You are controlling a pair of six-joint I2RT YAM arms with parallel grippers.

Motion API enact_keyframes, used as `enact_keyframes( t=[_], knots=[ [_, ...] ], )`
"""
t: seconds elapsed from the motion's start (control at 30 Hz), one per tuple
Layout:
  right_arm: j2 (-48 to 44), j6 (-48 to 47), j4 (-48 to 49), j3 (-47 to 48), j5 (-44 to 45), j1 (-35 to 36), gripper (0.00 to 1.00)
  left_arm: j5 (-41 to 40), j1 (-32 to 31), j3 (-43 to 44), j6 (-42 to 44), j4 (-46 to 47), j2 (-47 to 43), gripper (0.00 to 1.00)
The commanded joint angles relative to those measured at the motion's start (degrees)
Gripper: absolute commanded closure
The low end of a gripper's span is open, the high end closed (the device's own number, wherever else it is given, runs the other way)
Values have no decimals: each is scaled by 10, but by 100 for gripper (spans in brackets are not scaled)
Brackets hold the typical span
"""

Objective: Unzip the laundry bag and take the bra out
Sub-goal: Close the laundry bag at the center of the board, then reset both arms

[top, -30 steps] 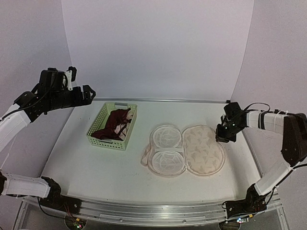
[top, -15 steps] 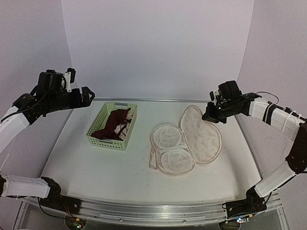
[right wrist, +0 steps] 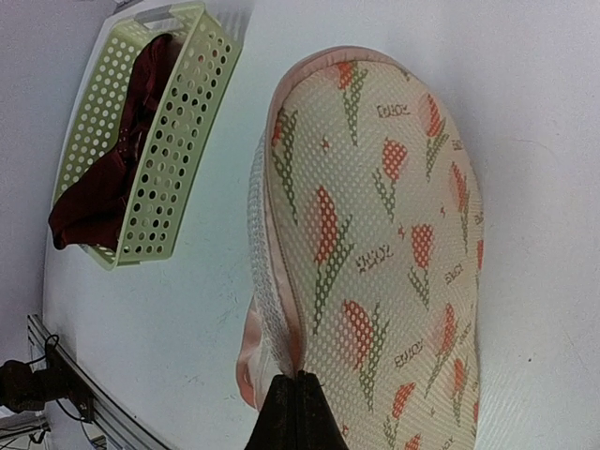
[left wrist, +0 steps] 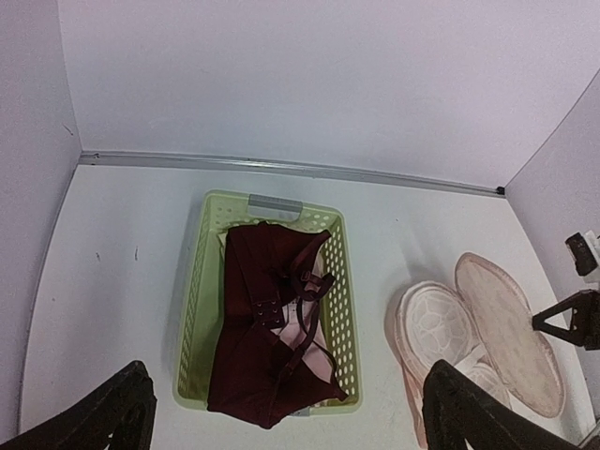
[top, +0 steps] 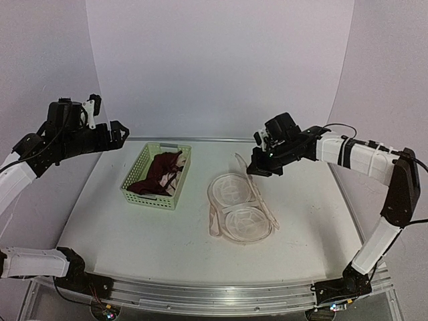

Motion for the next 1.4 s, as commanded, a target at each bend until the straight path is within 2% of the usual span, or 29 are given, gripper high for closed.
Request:
enact_keyframes(
  t=[0.0,0.67,0.7,0.73,0.87,1.1,1.23,1.37],
  knots=[
    [30,16,26,33,-8,25,100,1,0,0,9,12,-9,1],
    [196,56,98,78,-59,105,100,4,0,-1,7,11,-4,1],
    [199,57,99,81,-60,107,96,5,0,-1,7,11,-3,1],
    [200,58,99,83,-58,108,86,4,0,-1,7,12,-2,1],
    [186,61,104,75,-40,110,70,6,-1,0,7,12,1,1],
    [115,43,105,59,30,110,46,4,-1,0,9,11,4,1],
    [63,5,105,44,95,110,30,5,-1,3,13,10,6,0],
    [15,-39,108,24,164,111,19,16,0,7,19,7,15,1]
  ],
)
